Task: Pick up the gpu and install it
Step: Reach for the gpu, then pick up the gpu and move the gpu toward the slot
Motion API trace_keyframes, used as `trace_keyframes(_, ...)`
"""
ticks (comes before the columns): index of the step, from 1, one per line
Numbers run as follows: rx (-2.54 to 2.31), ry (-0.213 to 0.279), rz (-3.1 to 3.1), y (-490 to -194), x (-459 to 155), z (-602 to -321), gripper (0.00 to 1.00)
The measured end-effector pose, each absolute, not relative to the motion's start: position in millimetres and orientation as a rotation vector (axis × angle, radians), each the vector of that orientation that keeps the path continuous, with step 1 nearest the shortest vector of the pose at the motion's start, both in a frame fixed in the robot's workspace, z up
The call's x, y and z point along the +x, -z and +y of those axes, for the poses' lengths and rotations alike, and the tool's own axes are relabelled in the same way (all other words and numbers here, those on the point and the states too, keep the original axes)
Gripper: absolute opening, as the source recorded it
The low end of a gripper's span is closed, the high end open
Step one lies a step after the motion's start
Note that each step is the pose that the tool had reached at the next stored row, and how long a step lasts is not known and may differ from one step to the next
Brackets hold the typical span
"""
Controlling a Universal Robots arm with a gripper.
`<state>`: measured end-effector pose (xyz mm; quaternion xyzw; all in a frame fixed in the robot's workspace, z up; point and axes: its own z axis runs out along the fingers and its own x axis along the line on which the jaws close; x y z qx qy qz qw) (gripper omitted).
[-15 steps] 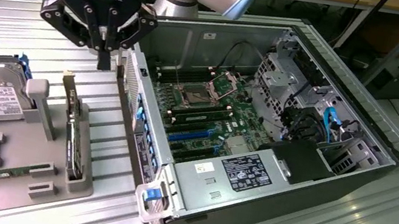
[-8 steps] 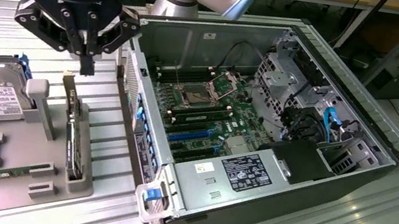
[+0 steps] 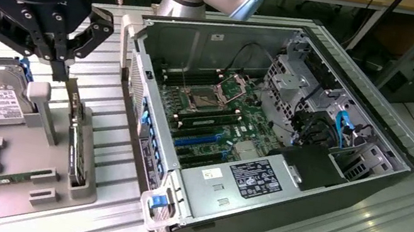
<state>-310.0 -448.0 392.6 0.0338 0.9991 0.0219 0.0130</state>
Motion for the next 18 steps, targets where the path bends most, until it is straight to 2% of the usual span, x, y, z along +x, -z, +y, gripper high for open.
trace_keyframes(15,0.084,-0.069,3.114,-392.5,-316.1,-449.3,0.11)
trace_keyframes(16,0.084,-0.069,3.114,-392.5,-316.1,-449.3,0.11)
trace_keyframes(17,0.084,-0.069,3.114,-392.5,-316.1,-449.3,0.17)
trace_keyframes(18,0.084,-0.069,3.114,-392.5,-316.1,-449.3,0.17)
